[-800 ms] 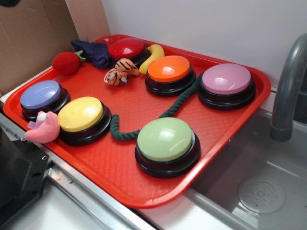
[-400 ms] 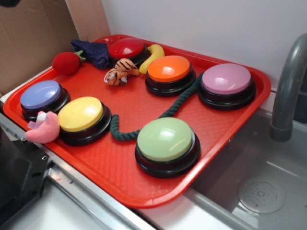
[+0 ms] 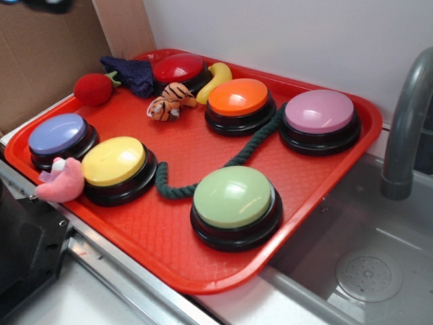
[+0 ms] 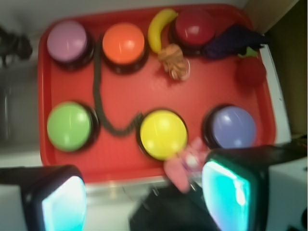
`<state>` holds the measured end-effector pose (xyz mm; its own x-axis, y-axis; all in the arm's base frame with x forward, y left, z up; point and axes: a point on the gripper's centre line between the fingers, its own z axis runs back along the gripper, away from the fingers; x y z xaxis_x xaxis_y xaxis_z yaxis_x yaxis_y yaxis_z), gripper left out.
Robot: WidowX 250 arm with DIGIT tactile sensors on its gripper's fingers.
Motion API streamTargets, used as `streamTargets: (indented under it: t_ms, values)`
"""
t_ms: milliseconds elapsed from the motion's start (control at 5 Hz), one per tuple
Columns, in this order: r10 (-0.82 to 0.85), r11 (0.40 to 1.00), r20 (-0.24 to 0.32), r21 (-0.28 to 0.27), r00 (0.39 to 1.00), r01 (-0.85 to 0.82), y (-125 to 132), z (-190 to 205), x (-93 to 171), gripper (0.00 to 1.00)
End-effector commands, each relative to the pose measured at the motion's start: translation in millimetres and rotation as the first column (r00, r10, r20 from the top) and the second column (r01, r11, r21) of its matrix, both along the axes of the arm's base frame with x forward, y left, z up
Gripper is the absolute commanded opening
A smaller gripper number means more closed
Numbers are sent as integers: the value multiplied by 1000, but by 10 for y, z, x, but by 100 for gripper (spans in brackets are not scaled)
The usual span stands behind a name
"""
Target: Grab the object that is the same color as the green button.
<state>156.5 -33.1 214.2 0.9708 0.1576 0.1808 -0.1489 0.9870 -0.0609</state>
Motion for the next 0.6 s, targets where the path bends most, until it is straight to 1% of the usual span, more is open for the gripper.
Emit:
streamTargets:
  t_ms: [0,200,400]
  values:
    - [140,981,167,-158,976,-113,-150,-368,573,100]
    - [125,977,202,-196,971,-85,-219,-637,766,100]
    - [149,977,157,-174,976,-121,-353,-963,998,100]
